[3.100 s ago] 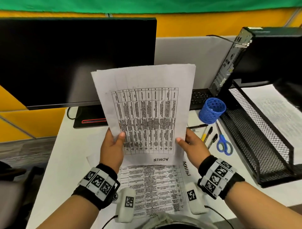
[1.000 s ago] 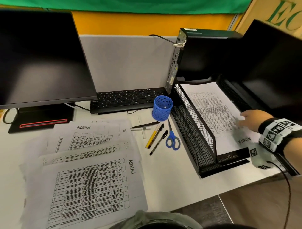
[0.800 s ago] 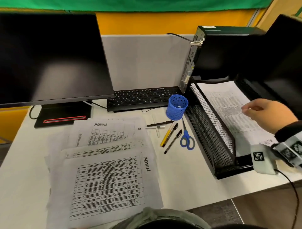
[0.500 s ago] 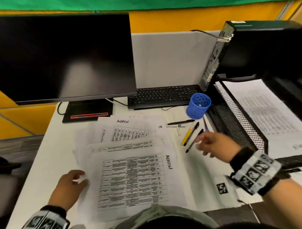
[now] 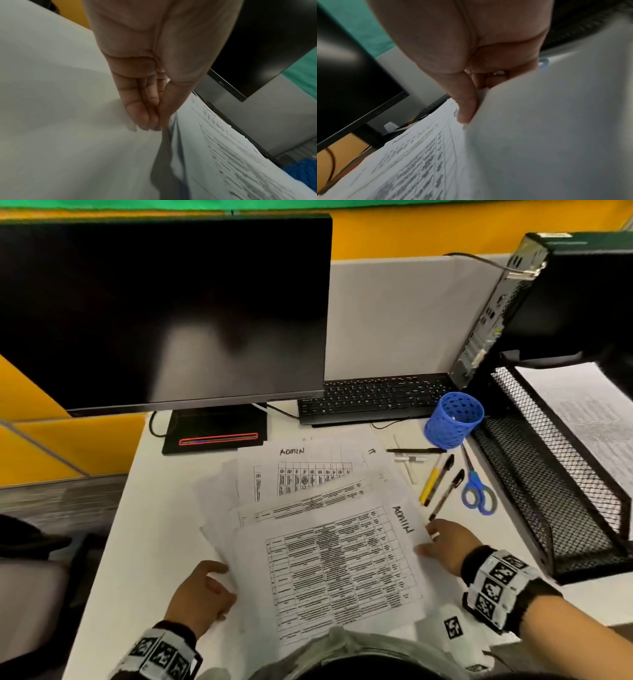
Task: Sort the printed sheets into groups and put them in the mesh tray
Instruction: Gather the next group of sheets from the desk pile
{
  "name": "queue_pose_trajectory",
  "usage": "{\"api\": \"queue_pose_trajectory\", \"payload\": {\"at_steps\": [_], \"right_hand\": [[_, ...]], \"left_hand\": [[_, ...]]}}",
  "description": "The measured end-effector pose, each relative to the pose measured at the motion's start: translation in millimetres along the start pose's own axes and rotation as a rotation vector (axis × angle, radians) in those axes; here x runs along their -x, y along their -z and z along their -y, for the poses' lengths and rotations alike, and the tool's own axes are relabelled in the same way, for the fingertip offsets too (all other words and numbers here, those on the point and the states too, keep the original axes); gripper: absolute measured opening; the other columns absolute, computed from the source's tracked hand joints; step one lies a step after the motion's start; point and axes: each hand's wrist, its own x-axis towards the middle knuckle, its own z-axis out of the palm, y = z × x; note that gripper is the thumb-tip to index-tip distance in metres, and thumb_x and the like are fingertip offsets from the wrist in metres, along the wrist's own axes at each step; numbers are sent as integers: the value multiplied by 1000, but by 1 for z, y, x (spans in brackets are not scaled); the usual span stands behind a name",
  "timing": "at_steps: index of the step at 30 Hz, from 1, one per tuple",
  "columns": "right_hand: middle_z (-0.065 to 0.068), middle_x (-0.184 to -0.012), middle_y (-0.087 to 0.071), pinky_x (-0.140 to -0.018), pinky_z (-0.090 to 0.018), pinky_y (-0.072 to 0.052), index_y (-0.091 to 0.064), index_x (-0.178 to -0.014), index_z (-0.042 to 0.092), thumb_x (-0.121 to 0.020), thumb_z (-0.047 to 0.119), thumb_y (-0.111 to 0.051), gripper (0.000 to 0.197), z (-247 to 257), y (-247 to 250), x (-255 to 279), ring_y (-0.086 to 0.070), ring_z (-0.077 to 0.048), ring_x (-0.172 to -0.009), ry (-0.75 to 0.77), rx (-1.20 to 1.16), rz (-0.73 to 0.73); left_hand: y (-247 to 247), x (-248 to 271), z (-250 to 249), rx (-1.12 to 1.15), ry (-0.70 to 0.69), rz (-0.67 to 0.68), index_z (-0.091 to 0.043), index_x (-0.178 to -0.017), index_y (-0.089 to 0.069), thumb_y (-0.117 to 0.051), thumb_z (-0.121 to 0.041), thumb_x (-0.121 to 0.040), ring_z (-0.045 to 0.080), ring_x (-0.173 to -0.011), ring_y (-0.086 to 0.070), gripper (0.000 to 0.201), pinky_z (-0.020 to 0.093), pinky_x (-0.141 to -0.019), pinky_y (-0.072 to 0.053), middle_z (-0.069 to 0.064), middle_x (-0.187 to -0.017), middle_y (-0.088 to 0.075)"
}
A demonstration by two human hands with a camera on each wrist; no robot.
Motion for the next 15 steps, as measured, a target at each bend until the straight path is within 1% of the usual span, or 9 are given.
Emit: {"api": "queue_pose_trajectory", "payload": {"at_steps": [3,5,7,8,9,11,12,13,15], "right_hand": [[3,-85,-55,-74,-25,-35,-50,-89,22,-84,29,-64,16,9,7,10,-52,-21,-89,119,32,-36],[5,-86,-58,-75,-25,-36,-53,-91,24,-86,26,-62,10,14,13,19,-55,-19,-89,202,12,-72],[4,-95,-67,-76,-26,-40,-60,-98,22,-86,23,-63,13,19,20,29,-60,-18,-92,284,-48,-105],[4,-93,-69,-72,-23,-42,-62,-96,23,-86,21,-63,11,22,23,35,-62,-17,-89,318,-67,-110],[6,-85,-69,-68,-20,-41,-61,-88,25,-86,21,-63,5,24,28,40,-62,-14,-82,359,-80,-118],[6,-68,-61,-60,-20,-38,-52,-70,28,-85,23,-64,20,28,34,52,-54,-9,-67,418,-57,-137],[5,-64,-58,-58,-21,-37,-49,-66,28,-85,24,-64,24,29,37,57,-50,-5,-61,436,-56,-154],[5,-66,-58,-57,-20,-37,-50,-67,29,-84,25,-65,23,32,40,62,-50,-6,-61,463,-68,-161],[7,-71,-63,-60,-19,-40,-56,-72,33,-81,25,-67,17,36,44,71,-55,-8,-68,508,-110,-143]], "left_hand": [[9,-2,-7,-68,-76,-86,-12,-100,-53,-66,1,-76,29,-61,-59,30,31,-56,-48,15,-71,-61],[16,-1,-19,-82,-202,-181,-16,-103,-52,-69,-5,-78,28,-71,-58,32,29,-59,-42,9,-82,-58],[20,2,-36,-39,-379,-203,-22,-109,-52,-73,-7,-76,23,-84,-58,42,25,-66,-43,2,-97,-57],[21,4,-45,-40,-463,-189,-26,-114,-50,-74,-9,-75,18,-91,-56,49,24,-74,-44,-2,-107,-55],[21,4,-53,-66,-534,-165,-30,-121,-47,-76,-12,-75,13,-100,-53,57,25,-84,-43,-6,-116,-52],[21,5,-68,-151,-610,-108,-37,-133,-37,-79,-23,-72,6,-118,-39,75,28,-102,-34,-14,-130,-40],[19,5,-76,-185,-628,-79,-39,-137,-32,-80,-28,-70,5,-123,-32,83,30,-106,-30,-17,-135,-35],[19,3,-83,-195,-637,-48,-40,-139,-29,-82,-32,-67,5,-127,-28,90,31,-109,-27,-18,-140,-31],[16,3,-98,-189,-641,3,-44,-138,-29,-83,-38,-62,9,-132,-28,94,36,-111,-29,-15,-145,-33]]}}
